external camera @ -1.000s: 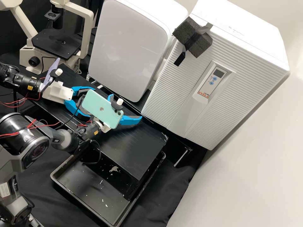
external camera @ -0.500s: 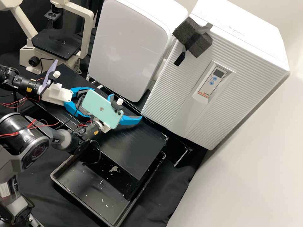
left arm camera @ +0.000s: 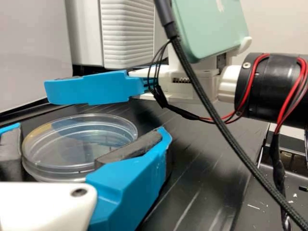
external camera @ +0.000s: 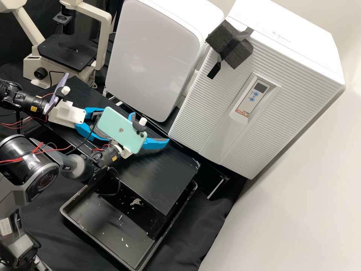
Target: Place the petri dish on the microscope
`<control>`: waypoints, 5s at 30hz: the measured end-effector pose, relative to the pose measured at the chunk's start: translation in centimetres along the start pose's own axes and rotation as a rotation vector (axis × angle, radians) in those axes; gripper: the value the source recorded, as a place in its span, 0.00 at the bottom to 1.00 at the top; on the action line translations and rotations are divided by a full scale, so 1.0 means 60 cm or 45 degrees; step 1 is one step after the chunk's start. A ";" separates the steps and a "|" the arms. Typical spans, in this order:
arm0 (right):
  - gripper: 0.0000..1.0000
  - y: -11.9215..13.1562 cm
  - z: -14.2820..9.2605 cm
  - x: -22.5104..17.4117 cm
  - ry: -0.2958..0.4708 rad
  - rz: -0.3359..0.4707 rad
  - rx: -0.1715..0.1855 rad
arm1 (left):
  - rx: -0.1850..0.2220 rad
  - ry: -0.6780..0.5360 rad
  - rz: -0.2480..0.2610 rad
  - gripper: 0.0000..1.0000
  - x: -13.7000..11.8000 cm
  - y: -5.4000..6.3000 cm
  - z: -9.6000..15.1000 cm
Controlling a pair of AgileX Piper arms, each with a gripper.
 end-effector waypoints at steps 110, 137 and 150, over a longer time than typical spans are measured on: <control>1.00 0.000 0.000 0.000 0.000 0.000 0.000 | -0.124 1.043 0.331 0.00 -0.254 0.093 -0.341; 1.00 0.000 0.000 0.000 0.000 0.000 0.000 | -0.167 1.036 0.355 1.00 -0.262 0.081 -0.341; 1.00 0.000 0.000 0.000 0.000 0.000 0.000 | -0.223 1.069 0.376 1.00 -0.327 0.080 -0.267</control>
